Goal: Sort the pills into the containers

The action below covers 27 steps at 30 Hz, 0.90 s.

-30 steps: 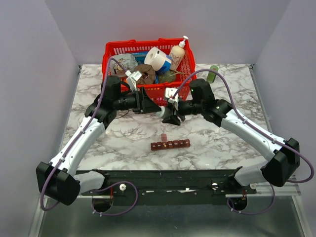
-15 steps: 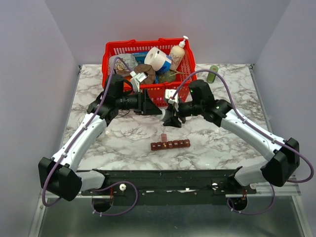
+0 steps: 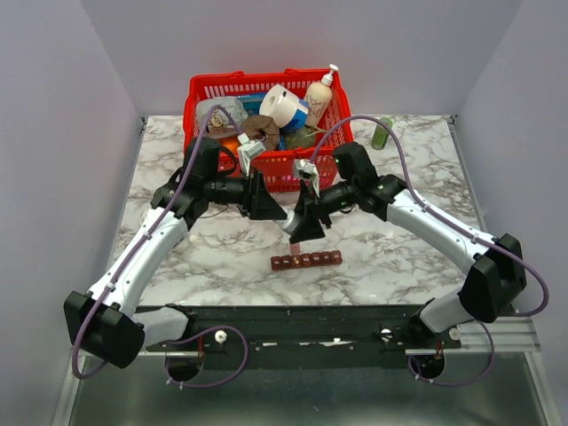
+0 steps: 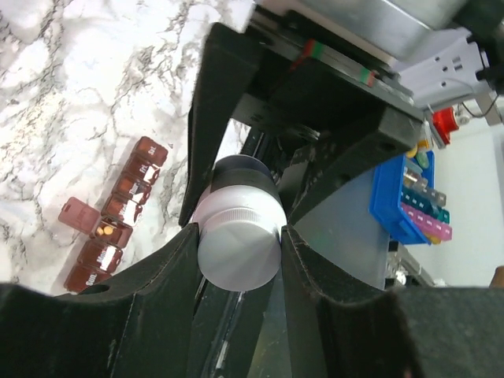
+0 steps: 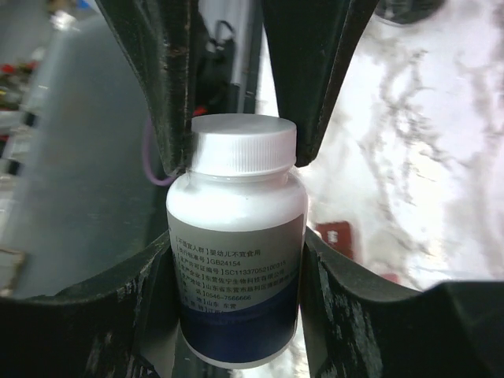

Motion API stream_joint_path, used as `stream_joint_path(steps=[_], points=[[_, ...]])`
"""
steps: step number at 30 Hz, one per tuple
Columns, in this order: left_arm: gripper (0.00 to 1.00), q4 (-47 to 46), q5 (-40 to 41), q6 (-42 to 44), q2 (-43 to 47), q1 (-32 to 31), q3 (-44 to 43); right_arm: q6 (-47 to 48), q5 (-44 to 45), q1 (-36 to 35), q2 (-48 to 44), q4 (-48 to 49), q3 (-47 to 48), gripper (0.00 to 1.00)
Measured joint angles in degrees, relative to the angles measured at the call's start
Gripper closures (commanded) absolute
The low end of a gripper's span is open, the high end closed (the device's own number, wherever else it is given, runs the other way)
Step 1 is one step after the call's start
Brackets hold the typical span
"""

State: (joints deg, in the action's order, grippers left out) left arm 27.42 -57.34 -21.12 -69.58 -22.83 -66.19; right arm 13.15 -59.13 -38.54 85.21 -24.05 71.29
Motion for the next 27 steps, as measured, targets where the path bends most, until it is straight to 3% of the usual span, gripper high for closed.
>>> stream_joint_path(steps=[7,10,11,14,16,19,27], points=[[0.56,-1.0,-4.8,2.9,3.0,0.0,0.4,-13.6,-13.1,0.5,1.1,9.6,-2.4,0.92],[0.46,-1.0,-6.6,4.0,3.3,-0.1,0.4,-22.8,-17.4,0.5,1.1,20.4,-6.3,0.92],[0.36,-0.9,-7.0,4.5,3.3,-0.2,0.4,-25.9,-18.3,0.5,1.1,24.4,-7.6,0.92],[0.2,-0.2,-7.7,5.8,3.2,-0.3,0.4,-32.8,-20.1,0.4,1.2,33.5,-10.1,0.92],[0.1,0.4,-7.6,6.2,2.6,-0.5,0.2,-33.8,-20.5,0.2,1.2,36.0,-10.0,0.92],[0.03,0.8,-7.1,5.5,1.9,-0.3,0.0,-30.7,-20.5,0.2,0.9,34.2,-9.0,0.92],[0.01,-5.2,-5.8,-2.4,2.3,1.9,-0.3,-24.4,-19.0,0.2,0.5,28.8,-8.0,0.92]])
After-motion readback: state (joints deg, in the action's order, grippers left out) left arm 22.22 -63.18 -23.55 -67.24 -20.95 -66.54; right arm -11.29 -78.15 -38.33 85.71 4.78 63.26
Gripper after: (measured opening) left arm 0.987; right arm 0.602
